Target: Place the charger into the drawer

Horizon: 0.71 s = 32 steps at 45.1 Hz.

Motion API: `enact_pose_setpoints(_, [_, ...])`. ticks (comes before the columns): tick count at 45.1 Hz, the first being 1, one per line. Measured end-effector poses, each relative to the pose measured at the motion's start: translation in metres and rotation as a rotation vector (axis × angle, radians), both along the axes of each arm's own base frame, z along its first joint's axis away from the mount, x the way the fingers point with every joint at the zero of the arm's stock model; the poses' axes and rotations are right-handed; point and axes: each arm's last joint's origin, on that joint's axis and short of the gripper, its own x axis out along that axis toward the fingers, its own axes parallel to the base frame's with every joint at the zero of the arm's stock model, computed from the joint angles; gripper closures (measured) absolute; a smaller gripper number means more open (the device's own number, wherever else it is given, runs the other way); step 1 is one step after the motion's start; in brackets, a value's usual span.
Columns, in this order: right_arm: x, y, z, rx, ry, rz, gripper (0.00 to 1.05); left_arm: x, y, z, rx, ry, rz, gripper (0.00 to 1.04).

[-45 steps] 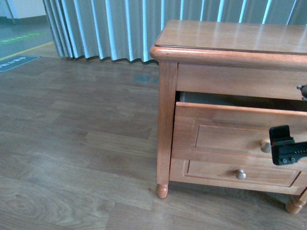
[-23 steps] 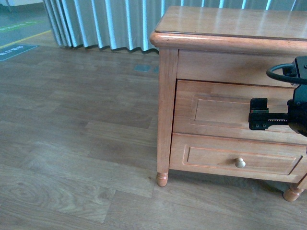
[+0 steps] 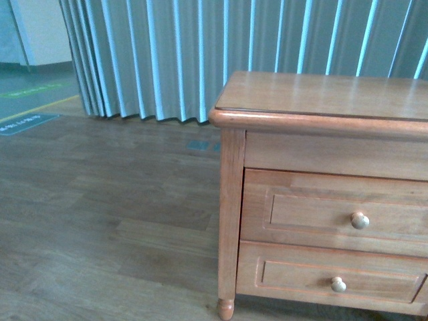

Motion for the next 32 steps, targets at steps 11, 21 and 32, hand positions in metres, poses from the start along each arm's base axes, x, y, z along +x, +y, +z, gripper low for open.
enact_pose_setpoints(11, [-0.066, -0.014, 0.039, 0.045, -0.118, -0.042, 0.08, 0.0, 0.0, 0.0, 0.0, 0.0, 0.0, 0.06])
enact_pose_setpoints(21, [-0.075, -0.013, 0.046, 0.046, -0.167, -0.045, 0.08, 0.0, 0.0, 0.0, 0.0, 0.0, 0.0, 0.06])
enact_pose_setpoints(32, [-0.088, -0.005, 0.026, 0.025, -0.229, 0.011, 0.47, 0.0, 0.0, 0.0, 0.0, 0.0, 0.0, 0.06])
